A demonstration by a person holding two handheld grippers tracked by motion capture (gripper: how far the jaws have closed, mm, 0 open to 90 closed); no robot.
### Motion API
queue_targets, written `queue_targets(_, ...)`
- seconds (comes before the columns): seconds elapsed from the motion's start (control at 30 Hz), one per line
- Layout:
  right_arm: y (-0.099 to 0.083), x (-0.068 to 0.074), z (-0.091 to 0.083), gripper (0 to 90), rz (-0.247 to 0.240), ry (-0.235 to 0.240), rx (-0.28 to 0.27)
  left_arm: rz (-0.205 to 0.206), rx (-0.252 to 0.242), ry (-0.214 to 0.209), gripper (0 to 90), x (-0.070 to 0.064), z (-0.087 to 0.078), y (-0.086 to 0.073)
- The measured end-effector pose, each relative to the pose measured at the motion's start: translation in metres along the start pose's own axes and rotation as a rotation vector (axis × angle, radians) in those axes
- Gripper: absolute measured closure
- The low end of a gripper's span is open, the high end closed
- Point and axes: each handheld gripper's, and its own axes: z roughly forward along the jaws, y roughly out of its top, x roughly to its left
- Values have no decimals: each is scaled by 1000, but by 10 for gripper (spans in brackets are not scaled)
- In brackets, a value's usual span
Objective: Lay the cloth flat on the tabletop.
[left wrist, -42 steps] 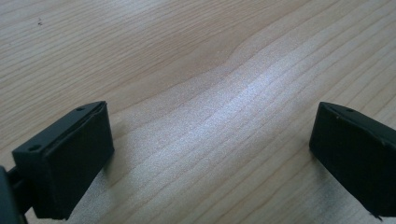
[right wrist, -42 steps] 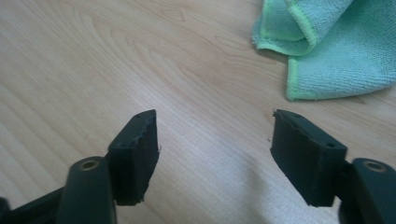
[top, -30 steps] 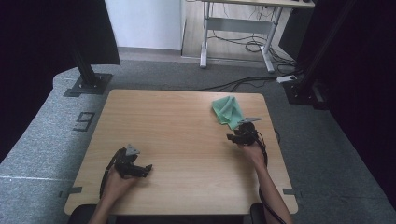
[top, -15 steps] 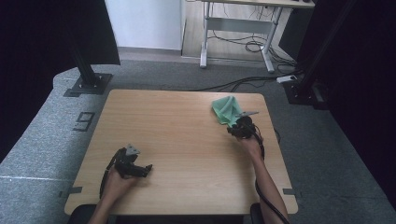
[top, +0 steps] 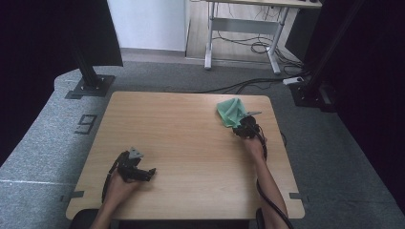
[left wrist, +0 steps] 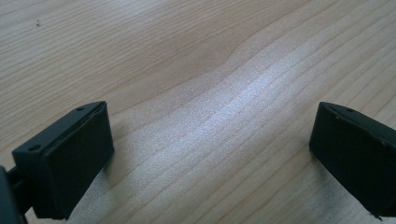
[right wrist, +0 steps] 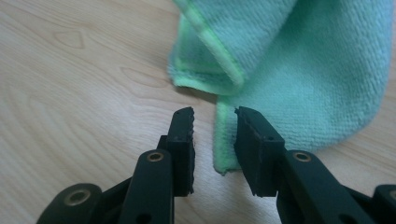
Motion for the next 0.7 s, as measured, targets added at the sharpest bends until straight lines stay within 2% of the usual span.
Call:
queue_targets(0.13,-3,-2,0,770,18,0,0,0,0,-1,0,0,0,0)
queue_targets(0.23,-4,-3,-2,803,33,13,11,1,1,-1,0,0,0,0)
queue_targets(0.43,-8,3,-7,811,30,34,15,1,2,-1,0,0,0,0)
queue_targets(0.7,-16,17,-13,810,9,79,7,1,3,-2,0,0,0,0)
